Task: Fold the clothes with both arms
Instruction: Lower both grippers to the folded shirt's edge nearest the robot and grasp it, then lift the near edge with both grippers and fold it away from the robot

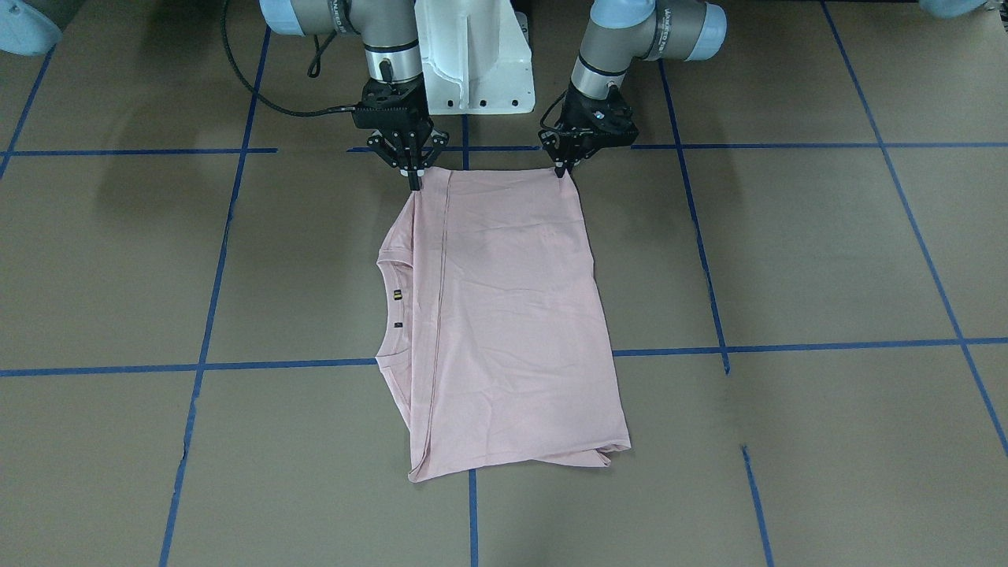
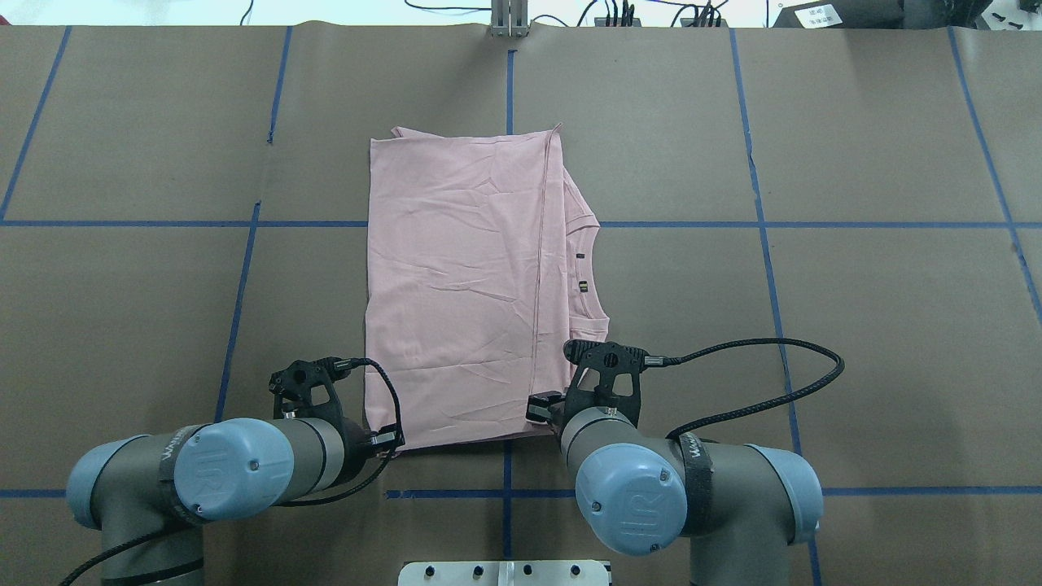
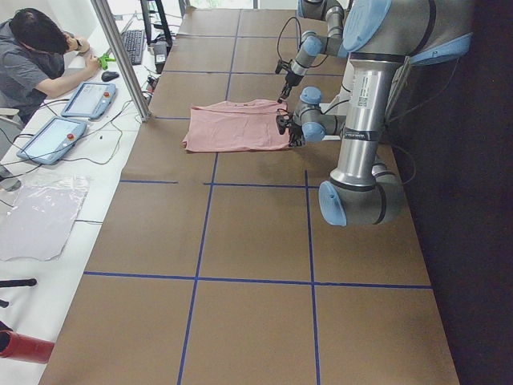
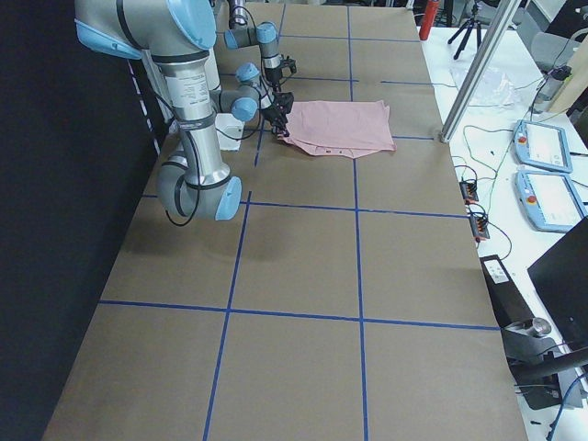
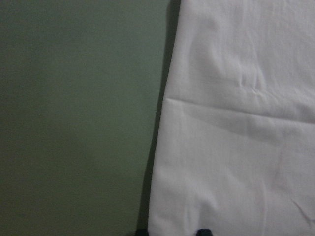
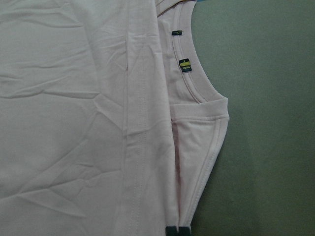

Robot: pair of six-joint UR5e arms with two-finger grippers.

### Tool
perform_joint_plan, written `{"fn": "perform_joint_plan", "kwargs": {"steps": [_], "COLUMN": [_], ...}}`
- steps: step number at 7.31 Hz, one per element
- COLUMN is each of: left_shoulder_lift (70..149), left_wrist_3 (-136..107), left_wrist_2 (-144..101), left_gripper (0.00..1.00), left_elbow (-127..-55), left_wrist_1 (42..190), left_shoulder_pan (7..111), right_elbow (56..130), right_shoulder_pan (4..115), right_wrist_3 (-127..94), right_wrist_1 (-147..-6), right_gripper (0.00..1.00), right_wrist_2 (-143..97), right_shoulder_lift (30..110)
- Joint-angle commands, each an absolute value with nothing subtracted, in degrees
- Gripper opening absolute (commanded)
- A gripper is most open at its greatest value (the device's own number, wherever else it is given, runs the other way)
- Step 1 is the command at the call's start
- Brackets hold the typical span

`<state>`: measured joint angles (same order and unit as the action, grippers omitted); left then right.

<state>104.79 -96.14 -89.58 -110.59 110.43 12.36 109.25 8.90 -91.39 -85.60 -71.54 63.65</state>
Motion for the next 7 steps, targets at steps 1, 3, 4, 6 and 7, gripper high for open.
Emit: {"fn": "perform_joint_plan", "kwargs": {"steps": [1,3,4,6,7], "left_shoulder_lift": [104.6,104.5,104.8,109.0,110.1], "left_wrist_3": [-93.1,-90.9,-90.9,-90.9,-90.7], "left_wrist_2": [-90.1,-94.2,-96.1,-98.3,-98.1], "left_gripper": [0.00,0.00,0.00,0.00,0.00], "left_elbow": [-114.1,-126.1,-133.6,-143.7,-142.0], "left_wrist_1": [110.2,100.9,94.3,81.2,80.4], "left_shoulder_pan": [12.7,13.3,13.2,13.2,13.2], "right_elbow": [111.1,122.9,126.7,135.4,135.0], "right_shoulder_pan": [9.1,7.0,5.4,2.0,1.8], "right_wrist_3": [-91.3,-91.7,-92.5,-94.5,-94.6], "right_wrist_1": [-86.3,-95.4,-98.7,-108.0,-108.4], "right_gripper": [0.00,0.00,0.00,0.00,0.00], "right_wrist_2": [-71.8,-72.1,-72.0,-72.0,-72.0], "right_shoulder_lift": [64.5,67.5,67.5,67.1,66.7]}}
